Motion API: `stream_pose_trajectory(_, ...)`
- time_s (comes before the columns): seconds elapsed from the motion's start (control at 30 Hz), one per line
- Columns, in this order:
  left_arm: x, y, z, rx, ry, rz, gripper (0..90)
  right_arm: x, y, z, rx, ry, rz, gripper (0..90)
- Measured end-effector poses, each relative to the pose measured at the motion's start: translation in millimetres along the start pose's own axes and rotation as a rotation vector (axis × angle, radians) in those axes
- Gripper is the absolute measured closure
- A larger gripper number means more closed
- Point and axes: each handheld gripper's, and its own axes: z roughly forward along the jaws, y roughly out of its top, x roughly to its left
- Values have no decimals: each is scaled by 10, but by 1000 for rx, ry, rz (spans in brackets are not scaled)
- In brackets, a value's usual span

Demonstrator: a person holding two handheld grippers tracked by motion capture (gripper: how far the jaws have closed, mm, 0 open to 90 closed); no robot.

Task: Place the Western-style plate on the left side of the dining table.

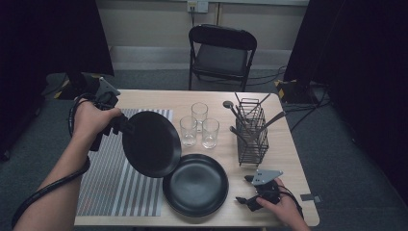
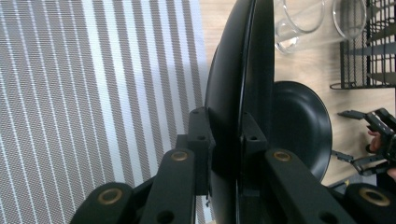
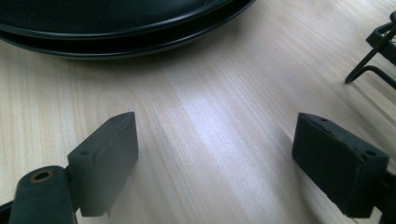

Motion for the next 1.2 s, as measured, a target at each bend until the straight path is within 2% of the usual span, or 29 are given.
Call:
stream_pose_trajectory(0.03, 11, 3, -6, -1, 6, -8, 795, -1, 0, 0, -1, 0, -1, 137)
stream_pose_trajectory(0.07, 27, 5, -8, 2, -6, -18, 795, -1, 0, 0, -1, 0, -1, 137)
stream_pose_trajectory(0.17, 76, 10, -22, 6, -7, -12, 796, 0, 0, 0, 0, 0, 0, 137)
stream_pose_trajectory(0.23, 87, 9, -20, -6, -6, -21, 795, -1, 0, 0, 0, 0, -1, 137)
stream_pose_trajectory(0.33, 127, 13, -29, 0, 5, -22, 795, 0, 0, 0, 0, 0, 0, 137)
stream_pose_trajectory(0.37, 130, 10, -22, -7, 5, -36, 795, 0, 0, 0, -2, -2, -1, 137)
stream_pose_trajectory(0.4, 151, 11, -21, -6, 10, -28, 794, 1, 0, 1, -1, -1, 0, 137)
stream_pose_trajectory(0.47, 183, 11, -16, -12, 15, -47, 794, 1, 0, 1, -1, -2, 0, 137)
stream_pose_trajectory(0.53, 229, 12, -18, -7, 12, -45, 793, 0, 0, 0, -2, -2, -1, 137)
stream_pose_trajectory(0.57, 245, 9, -11, -20, 13, -61, 793, 1, -1, 0, -1, -2, -1, 137)
stream_pose_trajectory(0.6, 269, 13, -16, -13, 9, -53, 793, 1, 0, 0, -1, -2, 0, 137)
stream_pose_trajectory(0.7, 313, 10, -6, -18, 8, -80, 793, 1, 0, 0, -1, -2, 0, 137)
stream_pose_trajectory(0.83, 380, 4, 11, -18, 12, -74, 793, 1, 0, 0, -1, -2, 1, 138)
stream_pose_trajectory(0.87, 415, 5, 1, 2, 13, -49, 792, 1, 0, 0, -1, -2, 1, 137)
stream_pose_trajectory(0.93, 424, 1, 25, -27, 12, -93, 793, 1, 0, 0, -1, -2, 0, 138)
stream_pose_trajectory(1.03, 479, 4, 21, -21, 5, -97, 794, 1, 0, 0, -1, -2, 0, 137)
stream_pose_trajectory(1.07, 483, 6, 27, -32, 8, -118, 794, 1, 0, 0, -1, -2, 0, 138)
stream_pose_trajectory(1.1, 525, 11, 14, -16, 13, -80, 794, 1, 0, 1, -1, -2, 0, 137)
stream_pose_trajectory(1.17, 533, 18, 24, -26, 13, -108, 793, 1, -1, 0, -1, -3, 0, 137)
stream_pose_trajectory(1.2, 558, 22, 15, -8, 12, -89, 792, 2, -1, 0, -1, -3, 0, 137)
